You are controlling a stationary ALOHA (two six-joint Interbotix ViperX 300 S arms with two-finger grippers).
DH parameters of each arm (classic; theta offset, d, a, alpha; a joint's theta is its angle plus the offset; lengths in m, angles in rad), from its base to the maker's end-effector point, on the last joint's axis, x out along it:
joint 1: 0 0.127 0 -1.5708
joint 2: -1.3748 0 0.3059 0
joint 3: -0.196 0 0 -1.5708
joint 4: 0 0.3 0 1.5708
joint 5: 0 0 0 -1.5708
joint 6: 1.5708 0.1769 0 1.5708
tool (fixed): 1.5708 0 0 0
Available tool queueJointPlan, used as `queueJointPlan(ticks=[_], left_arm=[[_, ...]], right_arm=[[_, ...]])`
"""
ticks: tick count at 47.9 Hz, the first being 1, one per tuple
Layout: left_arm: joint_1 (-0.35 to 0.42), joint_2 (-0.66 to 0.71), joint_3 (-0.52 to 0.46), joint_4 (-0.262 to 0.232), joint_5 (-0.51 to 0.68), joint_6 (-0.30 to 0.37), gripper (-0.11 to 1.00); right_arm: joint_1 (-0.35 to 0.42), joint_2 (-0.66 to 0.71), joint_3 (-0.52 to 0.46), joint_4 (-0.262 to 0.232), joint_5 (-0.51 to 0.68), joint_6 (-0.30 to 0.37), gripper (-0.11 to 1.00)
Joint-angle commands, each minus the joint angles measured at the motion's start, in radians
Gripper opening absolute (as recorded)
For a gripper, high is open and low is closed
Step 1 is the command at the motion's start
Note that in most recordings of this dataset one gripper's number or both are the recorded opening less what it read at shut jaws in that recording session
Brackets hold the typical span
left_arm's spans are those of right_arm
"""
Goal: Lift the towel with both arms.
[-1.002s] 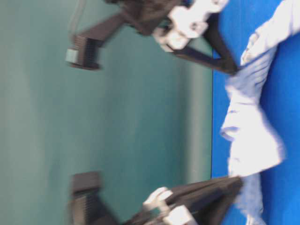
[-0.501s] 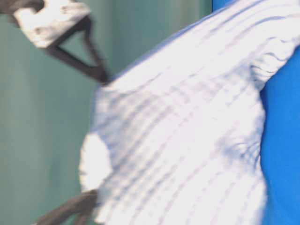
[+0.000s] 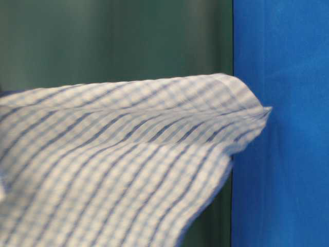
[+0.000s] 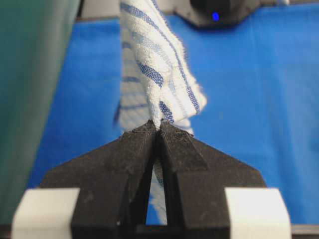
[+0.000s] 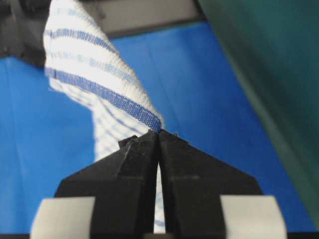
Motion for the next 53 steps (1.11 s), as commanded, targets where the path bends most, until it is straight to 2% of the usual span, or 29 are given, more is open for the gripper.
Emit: queueJointPlan(ticks=[1,16,27,40,48,50,53], left_arm=[[0.009,-0.014,-0.058,0.000,0.006,-0.002,0.02],[0.011,-0.017,-0.158,0.000,0.055,-0.002,0.02],[0.011,-0.014,-0.161,0.000,0.057,-0.002,0.02],[0.009,-0.003,-0.163,0.000,0.057,-0.003,0.02],[0.011,-0.005,-0.164,0.000,0.048,-0.003,0.03],[0.011,-0.005,-0.166,0.000,0.044,-0.005,0.06],[0.011,-0.006,-0.164,0.000,0.040,-0.012,0.18]], right_arm=[[0.000,-0.021,-0.048,-0.005,0.000,-0.002,0.00],[0.003,-0.051,-0.114,-0.005,0.017,-0.005,0.00],[0.011,-0.063,-0.114,-0.005,0.017,-0.011,0.00],[0.011,-0.058,-0.114,-0.005,0.017,-0.072,0.00],[0.011,-0.061,-0.114,-0.005,0.017,-0.087,0.01],[0.011,-0.061,-0.114,-0.005,0.017,-0.089,0.01],[0.011,-0.061,-0.114,-0.005,0.017,-0.086,0.01]])
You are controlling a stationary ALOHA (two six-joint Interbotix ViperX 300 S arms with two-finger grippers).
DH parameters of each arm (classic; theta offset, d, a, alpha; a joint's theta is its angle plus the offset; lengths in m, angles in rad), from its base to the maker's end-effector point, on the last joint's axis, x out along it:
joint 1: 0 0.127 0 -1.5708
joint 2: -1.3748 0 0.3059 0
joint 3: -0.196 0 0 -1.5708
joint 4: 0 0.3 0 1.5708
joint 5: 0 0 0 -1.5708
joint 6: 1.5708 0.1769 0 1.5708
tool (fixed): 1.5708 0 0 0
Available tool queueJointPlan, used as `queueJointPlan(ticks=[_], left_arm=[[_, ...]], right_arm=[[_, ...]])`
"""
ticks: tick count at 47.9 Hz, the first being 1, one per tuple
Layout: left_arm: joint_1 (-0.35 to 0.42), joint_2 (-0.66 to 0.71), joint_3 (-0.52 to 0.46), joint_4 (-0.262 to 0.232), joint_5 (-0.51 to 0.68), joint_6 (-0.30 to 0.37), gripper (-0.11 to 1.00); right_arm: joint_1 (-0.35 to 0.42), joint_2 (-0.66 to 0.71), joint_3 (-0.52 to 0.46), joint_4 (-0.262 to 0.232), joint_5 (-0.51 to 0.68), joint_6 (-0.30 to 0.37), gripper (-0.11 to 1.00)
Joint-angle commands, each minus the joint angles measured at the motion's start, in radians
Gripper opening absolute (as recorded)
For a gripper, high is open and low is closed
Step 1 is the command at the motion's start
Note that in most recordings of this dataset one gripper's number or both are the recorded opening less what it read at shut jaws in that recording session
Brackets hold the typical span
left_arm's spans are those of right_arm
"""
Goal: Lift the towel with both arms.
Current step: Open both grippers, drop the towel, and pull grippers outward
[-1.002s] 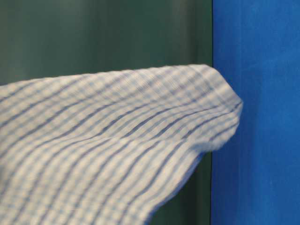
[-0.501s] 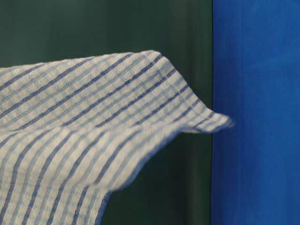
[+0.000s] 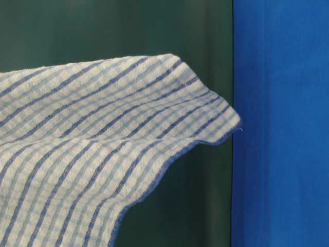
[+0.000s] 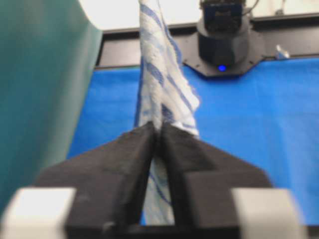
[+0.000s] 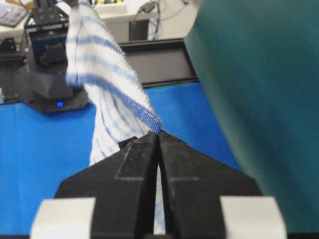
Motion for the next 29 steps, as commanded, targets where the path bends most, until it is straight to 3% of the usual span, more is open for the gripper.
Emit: queueJointPlan(ticks=[1,9,13,18,29], left_arm=[[0.000,-0.003,-0.029,0.000,-0.017,-0.008,0.24],[0.002,-0.012,-0.025,0.000,-0.025,-0.028,0.75],[0.000,-0.015,-0.023,0.000,-0.023,-0.028,0.91],[0.002,-0.015,-0.021,0.000,-0.021,-0.028,0.93],[-0.008,0.011,0.006,0.000,-0.028,-0.029,0.93]], right_arm=[[0.000,-0.015,-0.023,-0.005,-0.003,0.000,0.02],[0.000,-0.015,-0.021,-0.006,0.002,-0.003,0.52],[0.000,-0.015,-0.021,-0.008,0.008,-0.002,0.68],[0.000,-0.015,-0.021,-0.008,0.017,-0.002,0.63],[0.000,-0.017,0.006,-0.006,0.091,0.009,0.65]])
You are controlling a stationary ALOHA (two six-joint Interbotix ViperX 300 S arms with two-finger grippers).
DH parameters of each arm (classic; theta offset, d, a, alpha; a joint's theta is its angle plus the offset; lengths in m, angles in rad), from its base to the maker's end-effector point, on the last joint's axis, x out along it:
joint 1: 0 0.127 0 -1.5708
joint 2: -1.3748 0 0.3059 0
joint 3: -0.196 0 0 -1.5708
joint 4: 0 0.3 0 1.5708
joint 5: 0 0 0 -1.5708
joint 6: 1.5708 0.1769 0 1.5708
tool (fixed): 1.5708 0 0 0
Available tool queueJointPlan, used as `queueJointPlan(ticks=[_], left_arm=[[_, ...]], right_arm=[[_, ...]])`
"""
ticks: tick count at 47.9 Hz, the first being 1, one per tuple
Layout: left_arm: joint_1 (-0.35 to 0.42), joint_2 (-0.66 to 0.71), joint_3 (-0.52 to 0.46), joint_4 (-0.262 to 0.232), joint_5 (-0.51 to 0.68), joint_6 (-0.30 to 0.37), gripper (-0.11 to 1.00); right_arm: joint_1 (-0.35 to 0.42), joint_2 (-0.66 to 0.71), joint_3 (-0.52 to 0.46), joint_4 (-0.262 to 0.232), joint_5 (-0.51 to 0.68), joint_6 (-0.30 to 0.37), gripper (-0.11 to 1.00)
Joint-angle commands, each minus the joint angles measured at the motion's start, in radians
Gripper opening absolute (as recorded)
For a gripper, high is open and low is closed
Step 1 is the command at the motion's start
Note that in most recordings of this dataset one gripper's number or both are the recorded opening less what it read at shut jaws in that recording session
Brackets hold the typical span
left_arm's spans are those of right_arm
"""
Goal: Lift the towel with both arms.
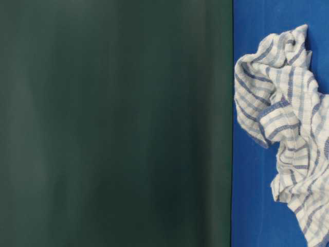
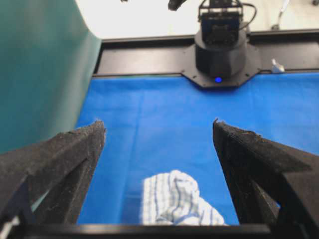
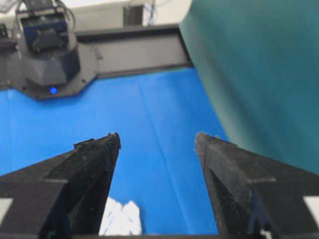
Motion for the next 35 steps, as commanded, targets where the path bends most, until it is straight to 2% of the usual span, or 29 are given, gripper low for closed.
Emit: queueJointPlan(ticks=[1,14,27,35], left_arm=[[-0.008,0.020,0.009,0.000,-0.012,-0.002,0.93],[-0.015,0.103,0.143,0.000,-0.080,0.003,0.93],[-0.044,0.178,0.244,0.000,-0.173,0.023,0.93],[-0.057,0.233,0.307,0.000,-0.275,0.038,0.93]], right_arm=[[0.000,-0.017,0.014,-0.003,0.029,0.005,0.65],[0.000,-0.021,0.181,0.002,0.012,0.035,0.65],[0.000,-0.021,0.345,0.002,-0.104,0.081,0.65],[0.000,-0.015,0.448,0.002,-0.213,0.121,0.65]])
